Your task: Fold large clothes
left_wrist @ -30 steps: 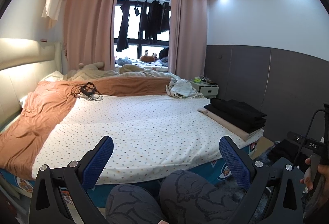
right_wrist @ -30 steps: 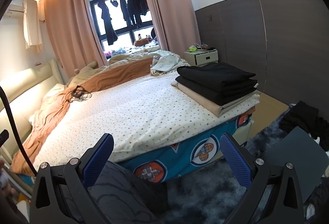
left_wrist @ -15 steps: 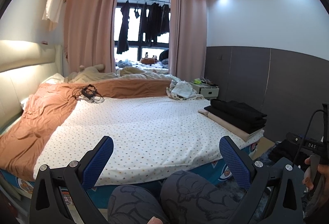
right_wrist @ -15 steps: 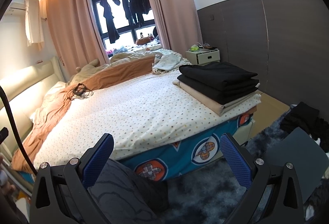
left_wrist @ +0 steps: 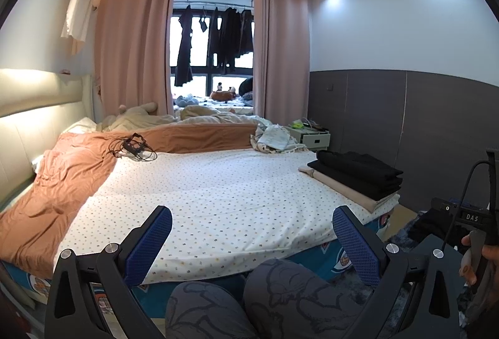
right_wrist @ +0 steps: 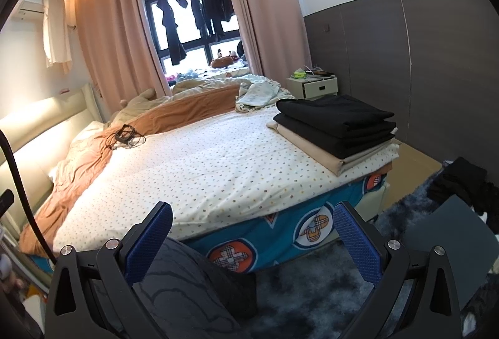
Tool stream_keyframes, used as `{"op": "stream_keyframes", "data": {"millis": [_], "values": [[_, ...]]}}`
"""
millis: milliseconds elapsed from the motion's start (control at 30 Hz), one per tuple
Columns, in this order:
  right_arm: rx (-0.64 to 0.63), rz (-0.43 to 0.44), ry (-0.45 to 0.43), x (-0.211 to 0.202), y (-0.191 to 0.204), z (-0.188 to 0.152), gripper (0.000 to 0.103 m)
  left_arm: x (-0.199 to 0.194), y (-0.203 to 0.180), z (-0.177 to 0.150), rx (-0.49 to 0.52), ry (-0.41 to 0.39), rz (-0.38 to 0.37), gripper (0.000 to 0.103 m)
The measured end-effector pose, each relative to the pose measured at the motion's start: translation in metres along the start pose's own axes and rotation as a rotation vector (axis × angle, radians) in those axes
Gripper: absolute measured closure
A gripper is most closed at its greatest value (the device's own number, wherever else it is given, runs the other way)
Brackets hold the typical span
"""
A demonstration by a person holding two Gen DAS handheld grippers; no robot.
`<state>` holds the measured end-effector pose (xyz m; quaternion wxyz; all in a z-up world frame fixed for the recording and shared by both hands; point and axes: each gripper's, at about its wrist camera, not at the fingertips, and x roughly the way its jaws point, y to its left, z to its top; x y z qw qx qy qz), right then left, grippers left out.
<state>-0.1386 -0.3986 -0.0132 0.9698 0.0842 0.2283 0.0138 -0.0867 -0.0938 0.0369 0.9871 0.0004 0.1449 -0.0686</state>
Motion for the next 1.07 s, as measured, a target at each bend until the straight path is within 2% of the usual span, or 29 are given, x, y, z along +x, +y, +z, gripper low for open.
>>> {"op": "stream_keyframes", "data": {"millis": [333, 1067], "values": [[0.000, 0.002, -0.001, -0.0004, -0.0020, 0.0004, 0.000, -0.0007, 0.0023, -0.0015, -0.030, 0.004, 0.009, 0.000], [0.026, 0.002, -0.013, -0.0072, -0.0060, 0.0040, 0.000, -0.0078, -0.0002, 0.0008, -0.003, -0.019, -0.001, 0.000]]}}
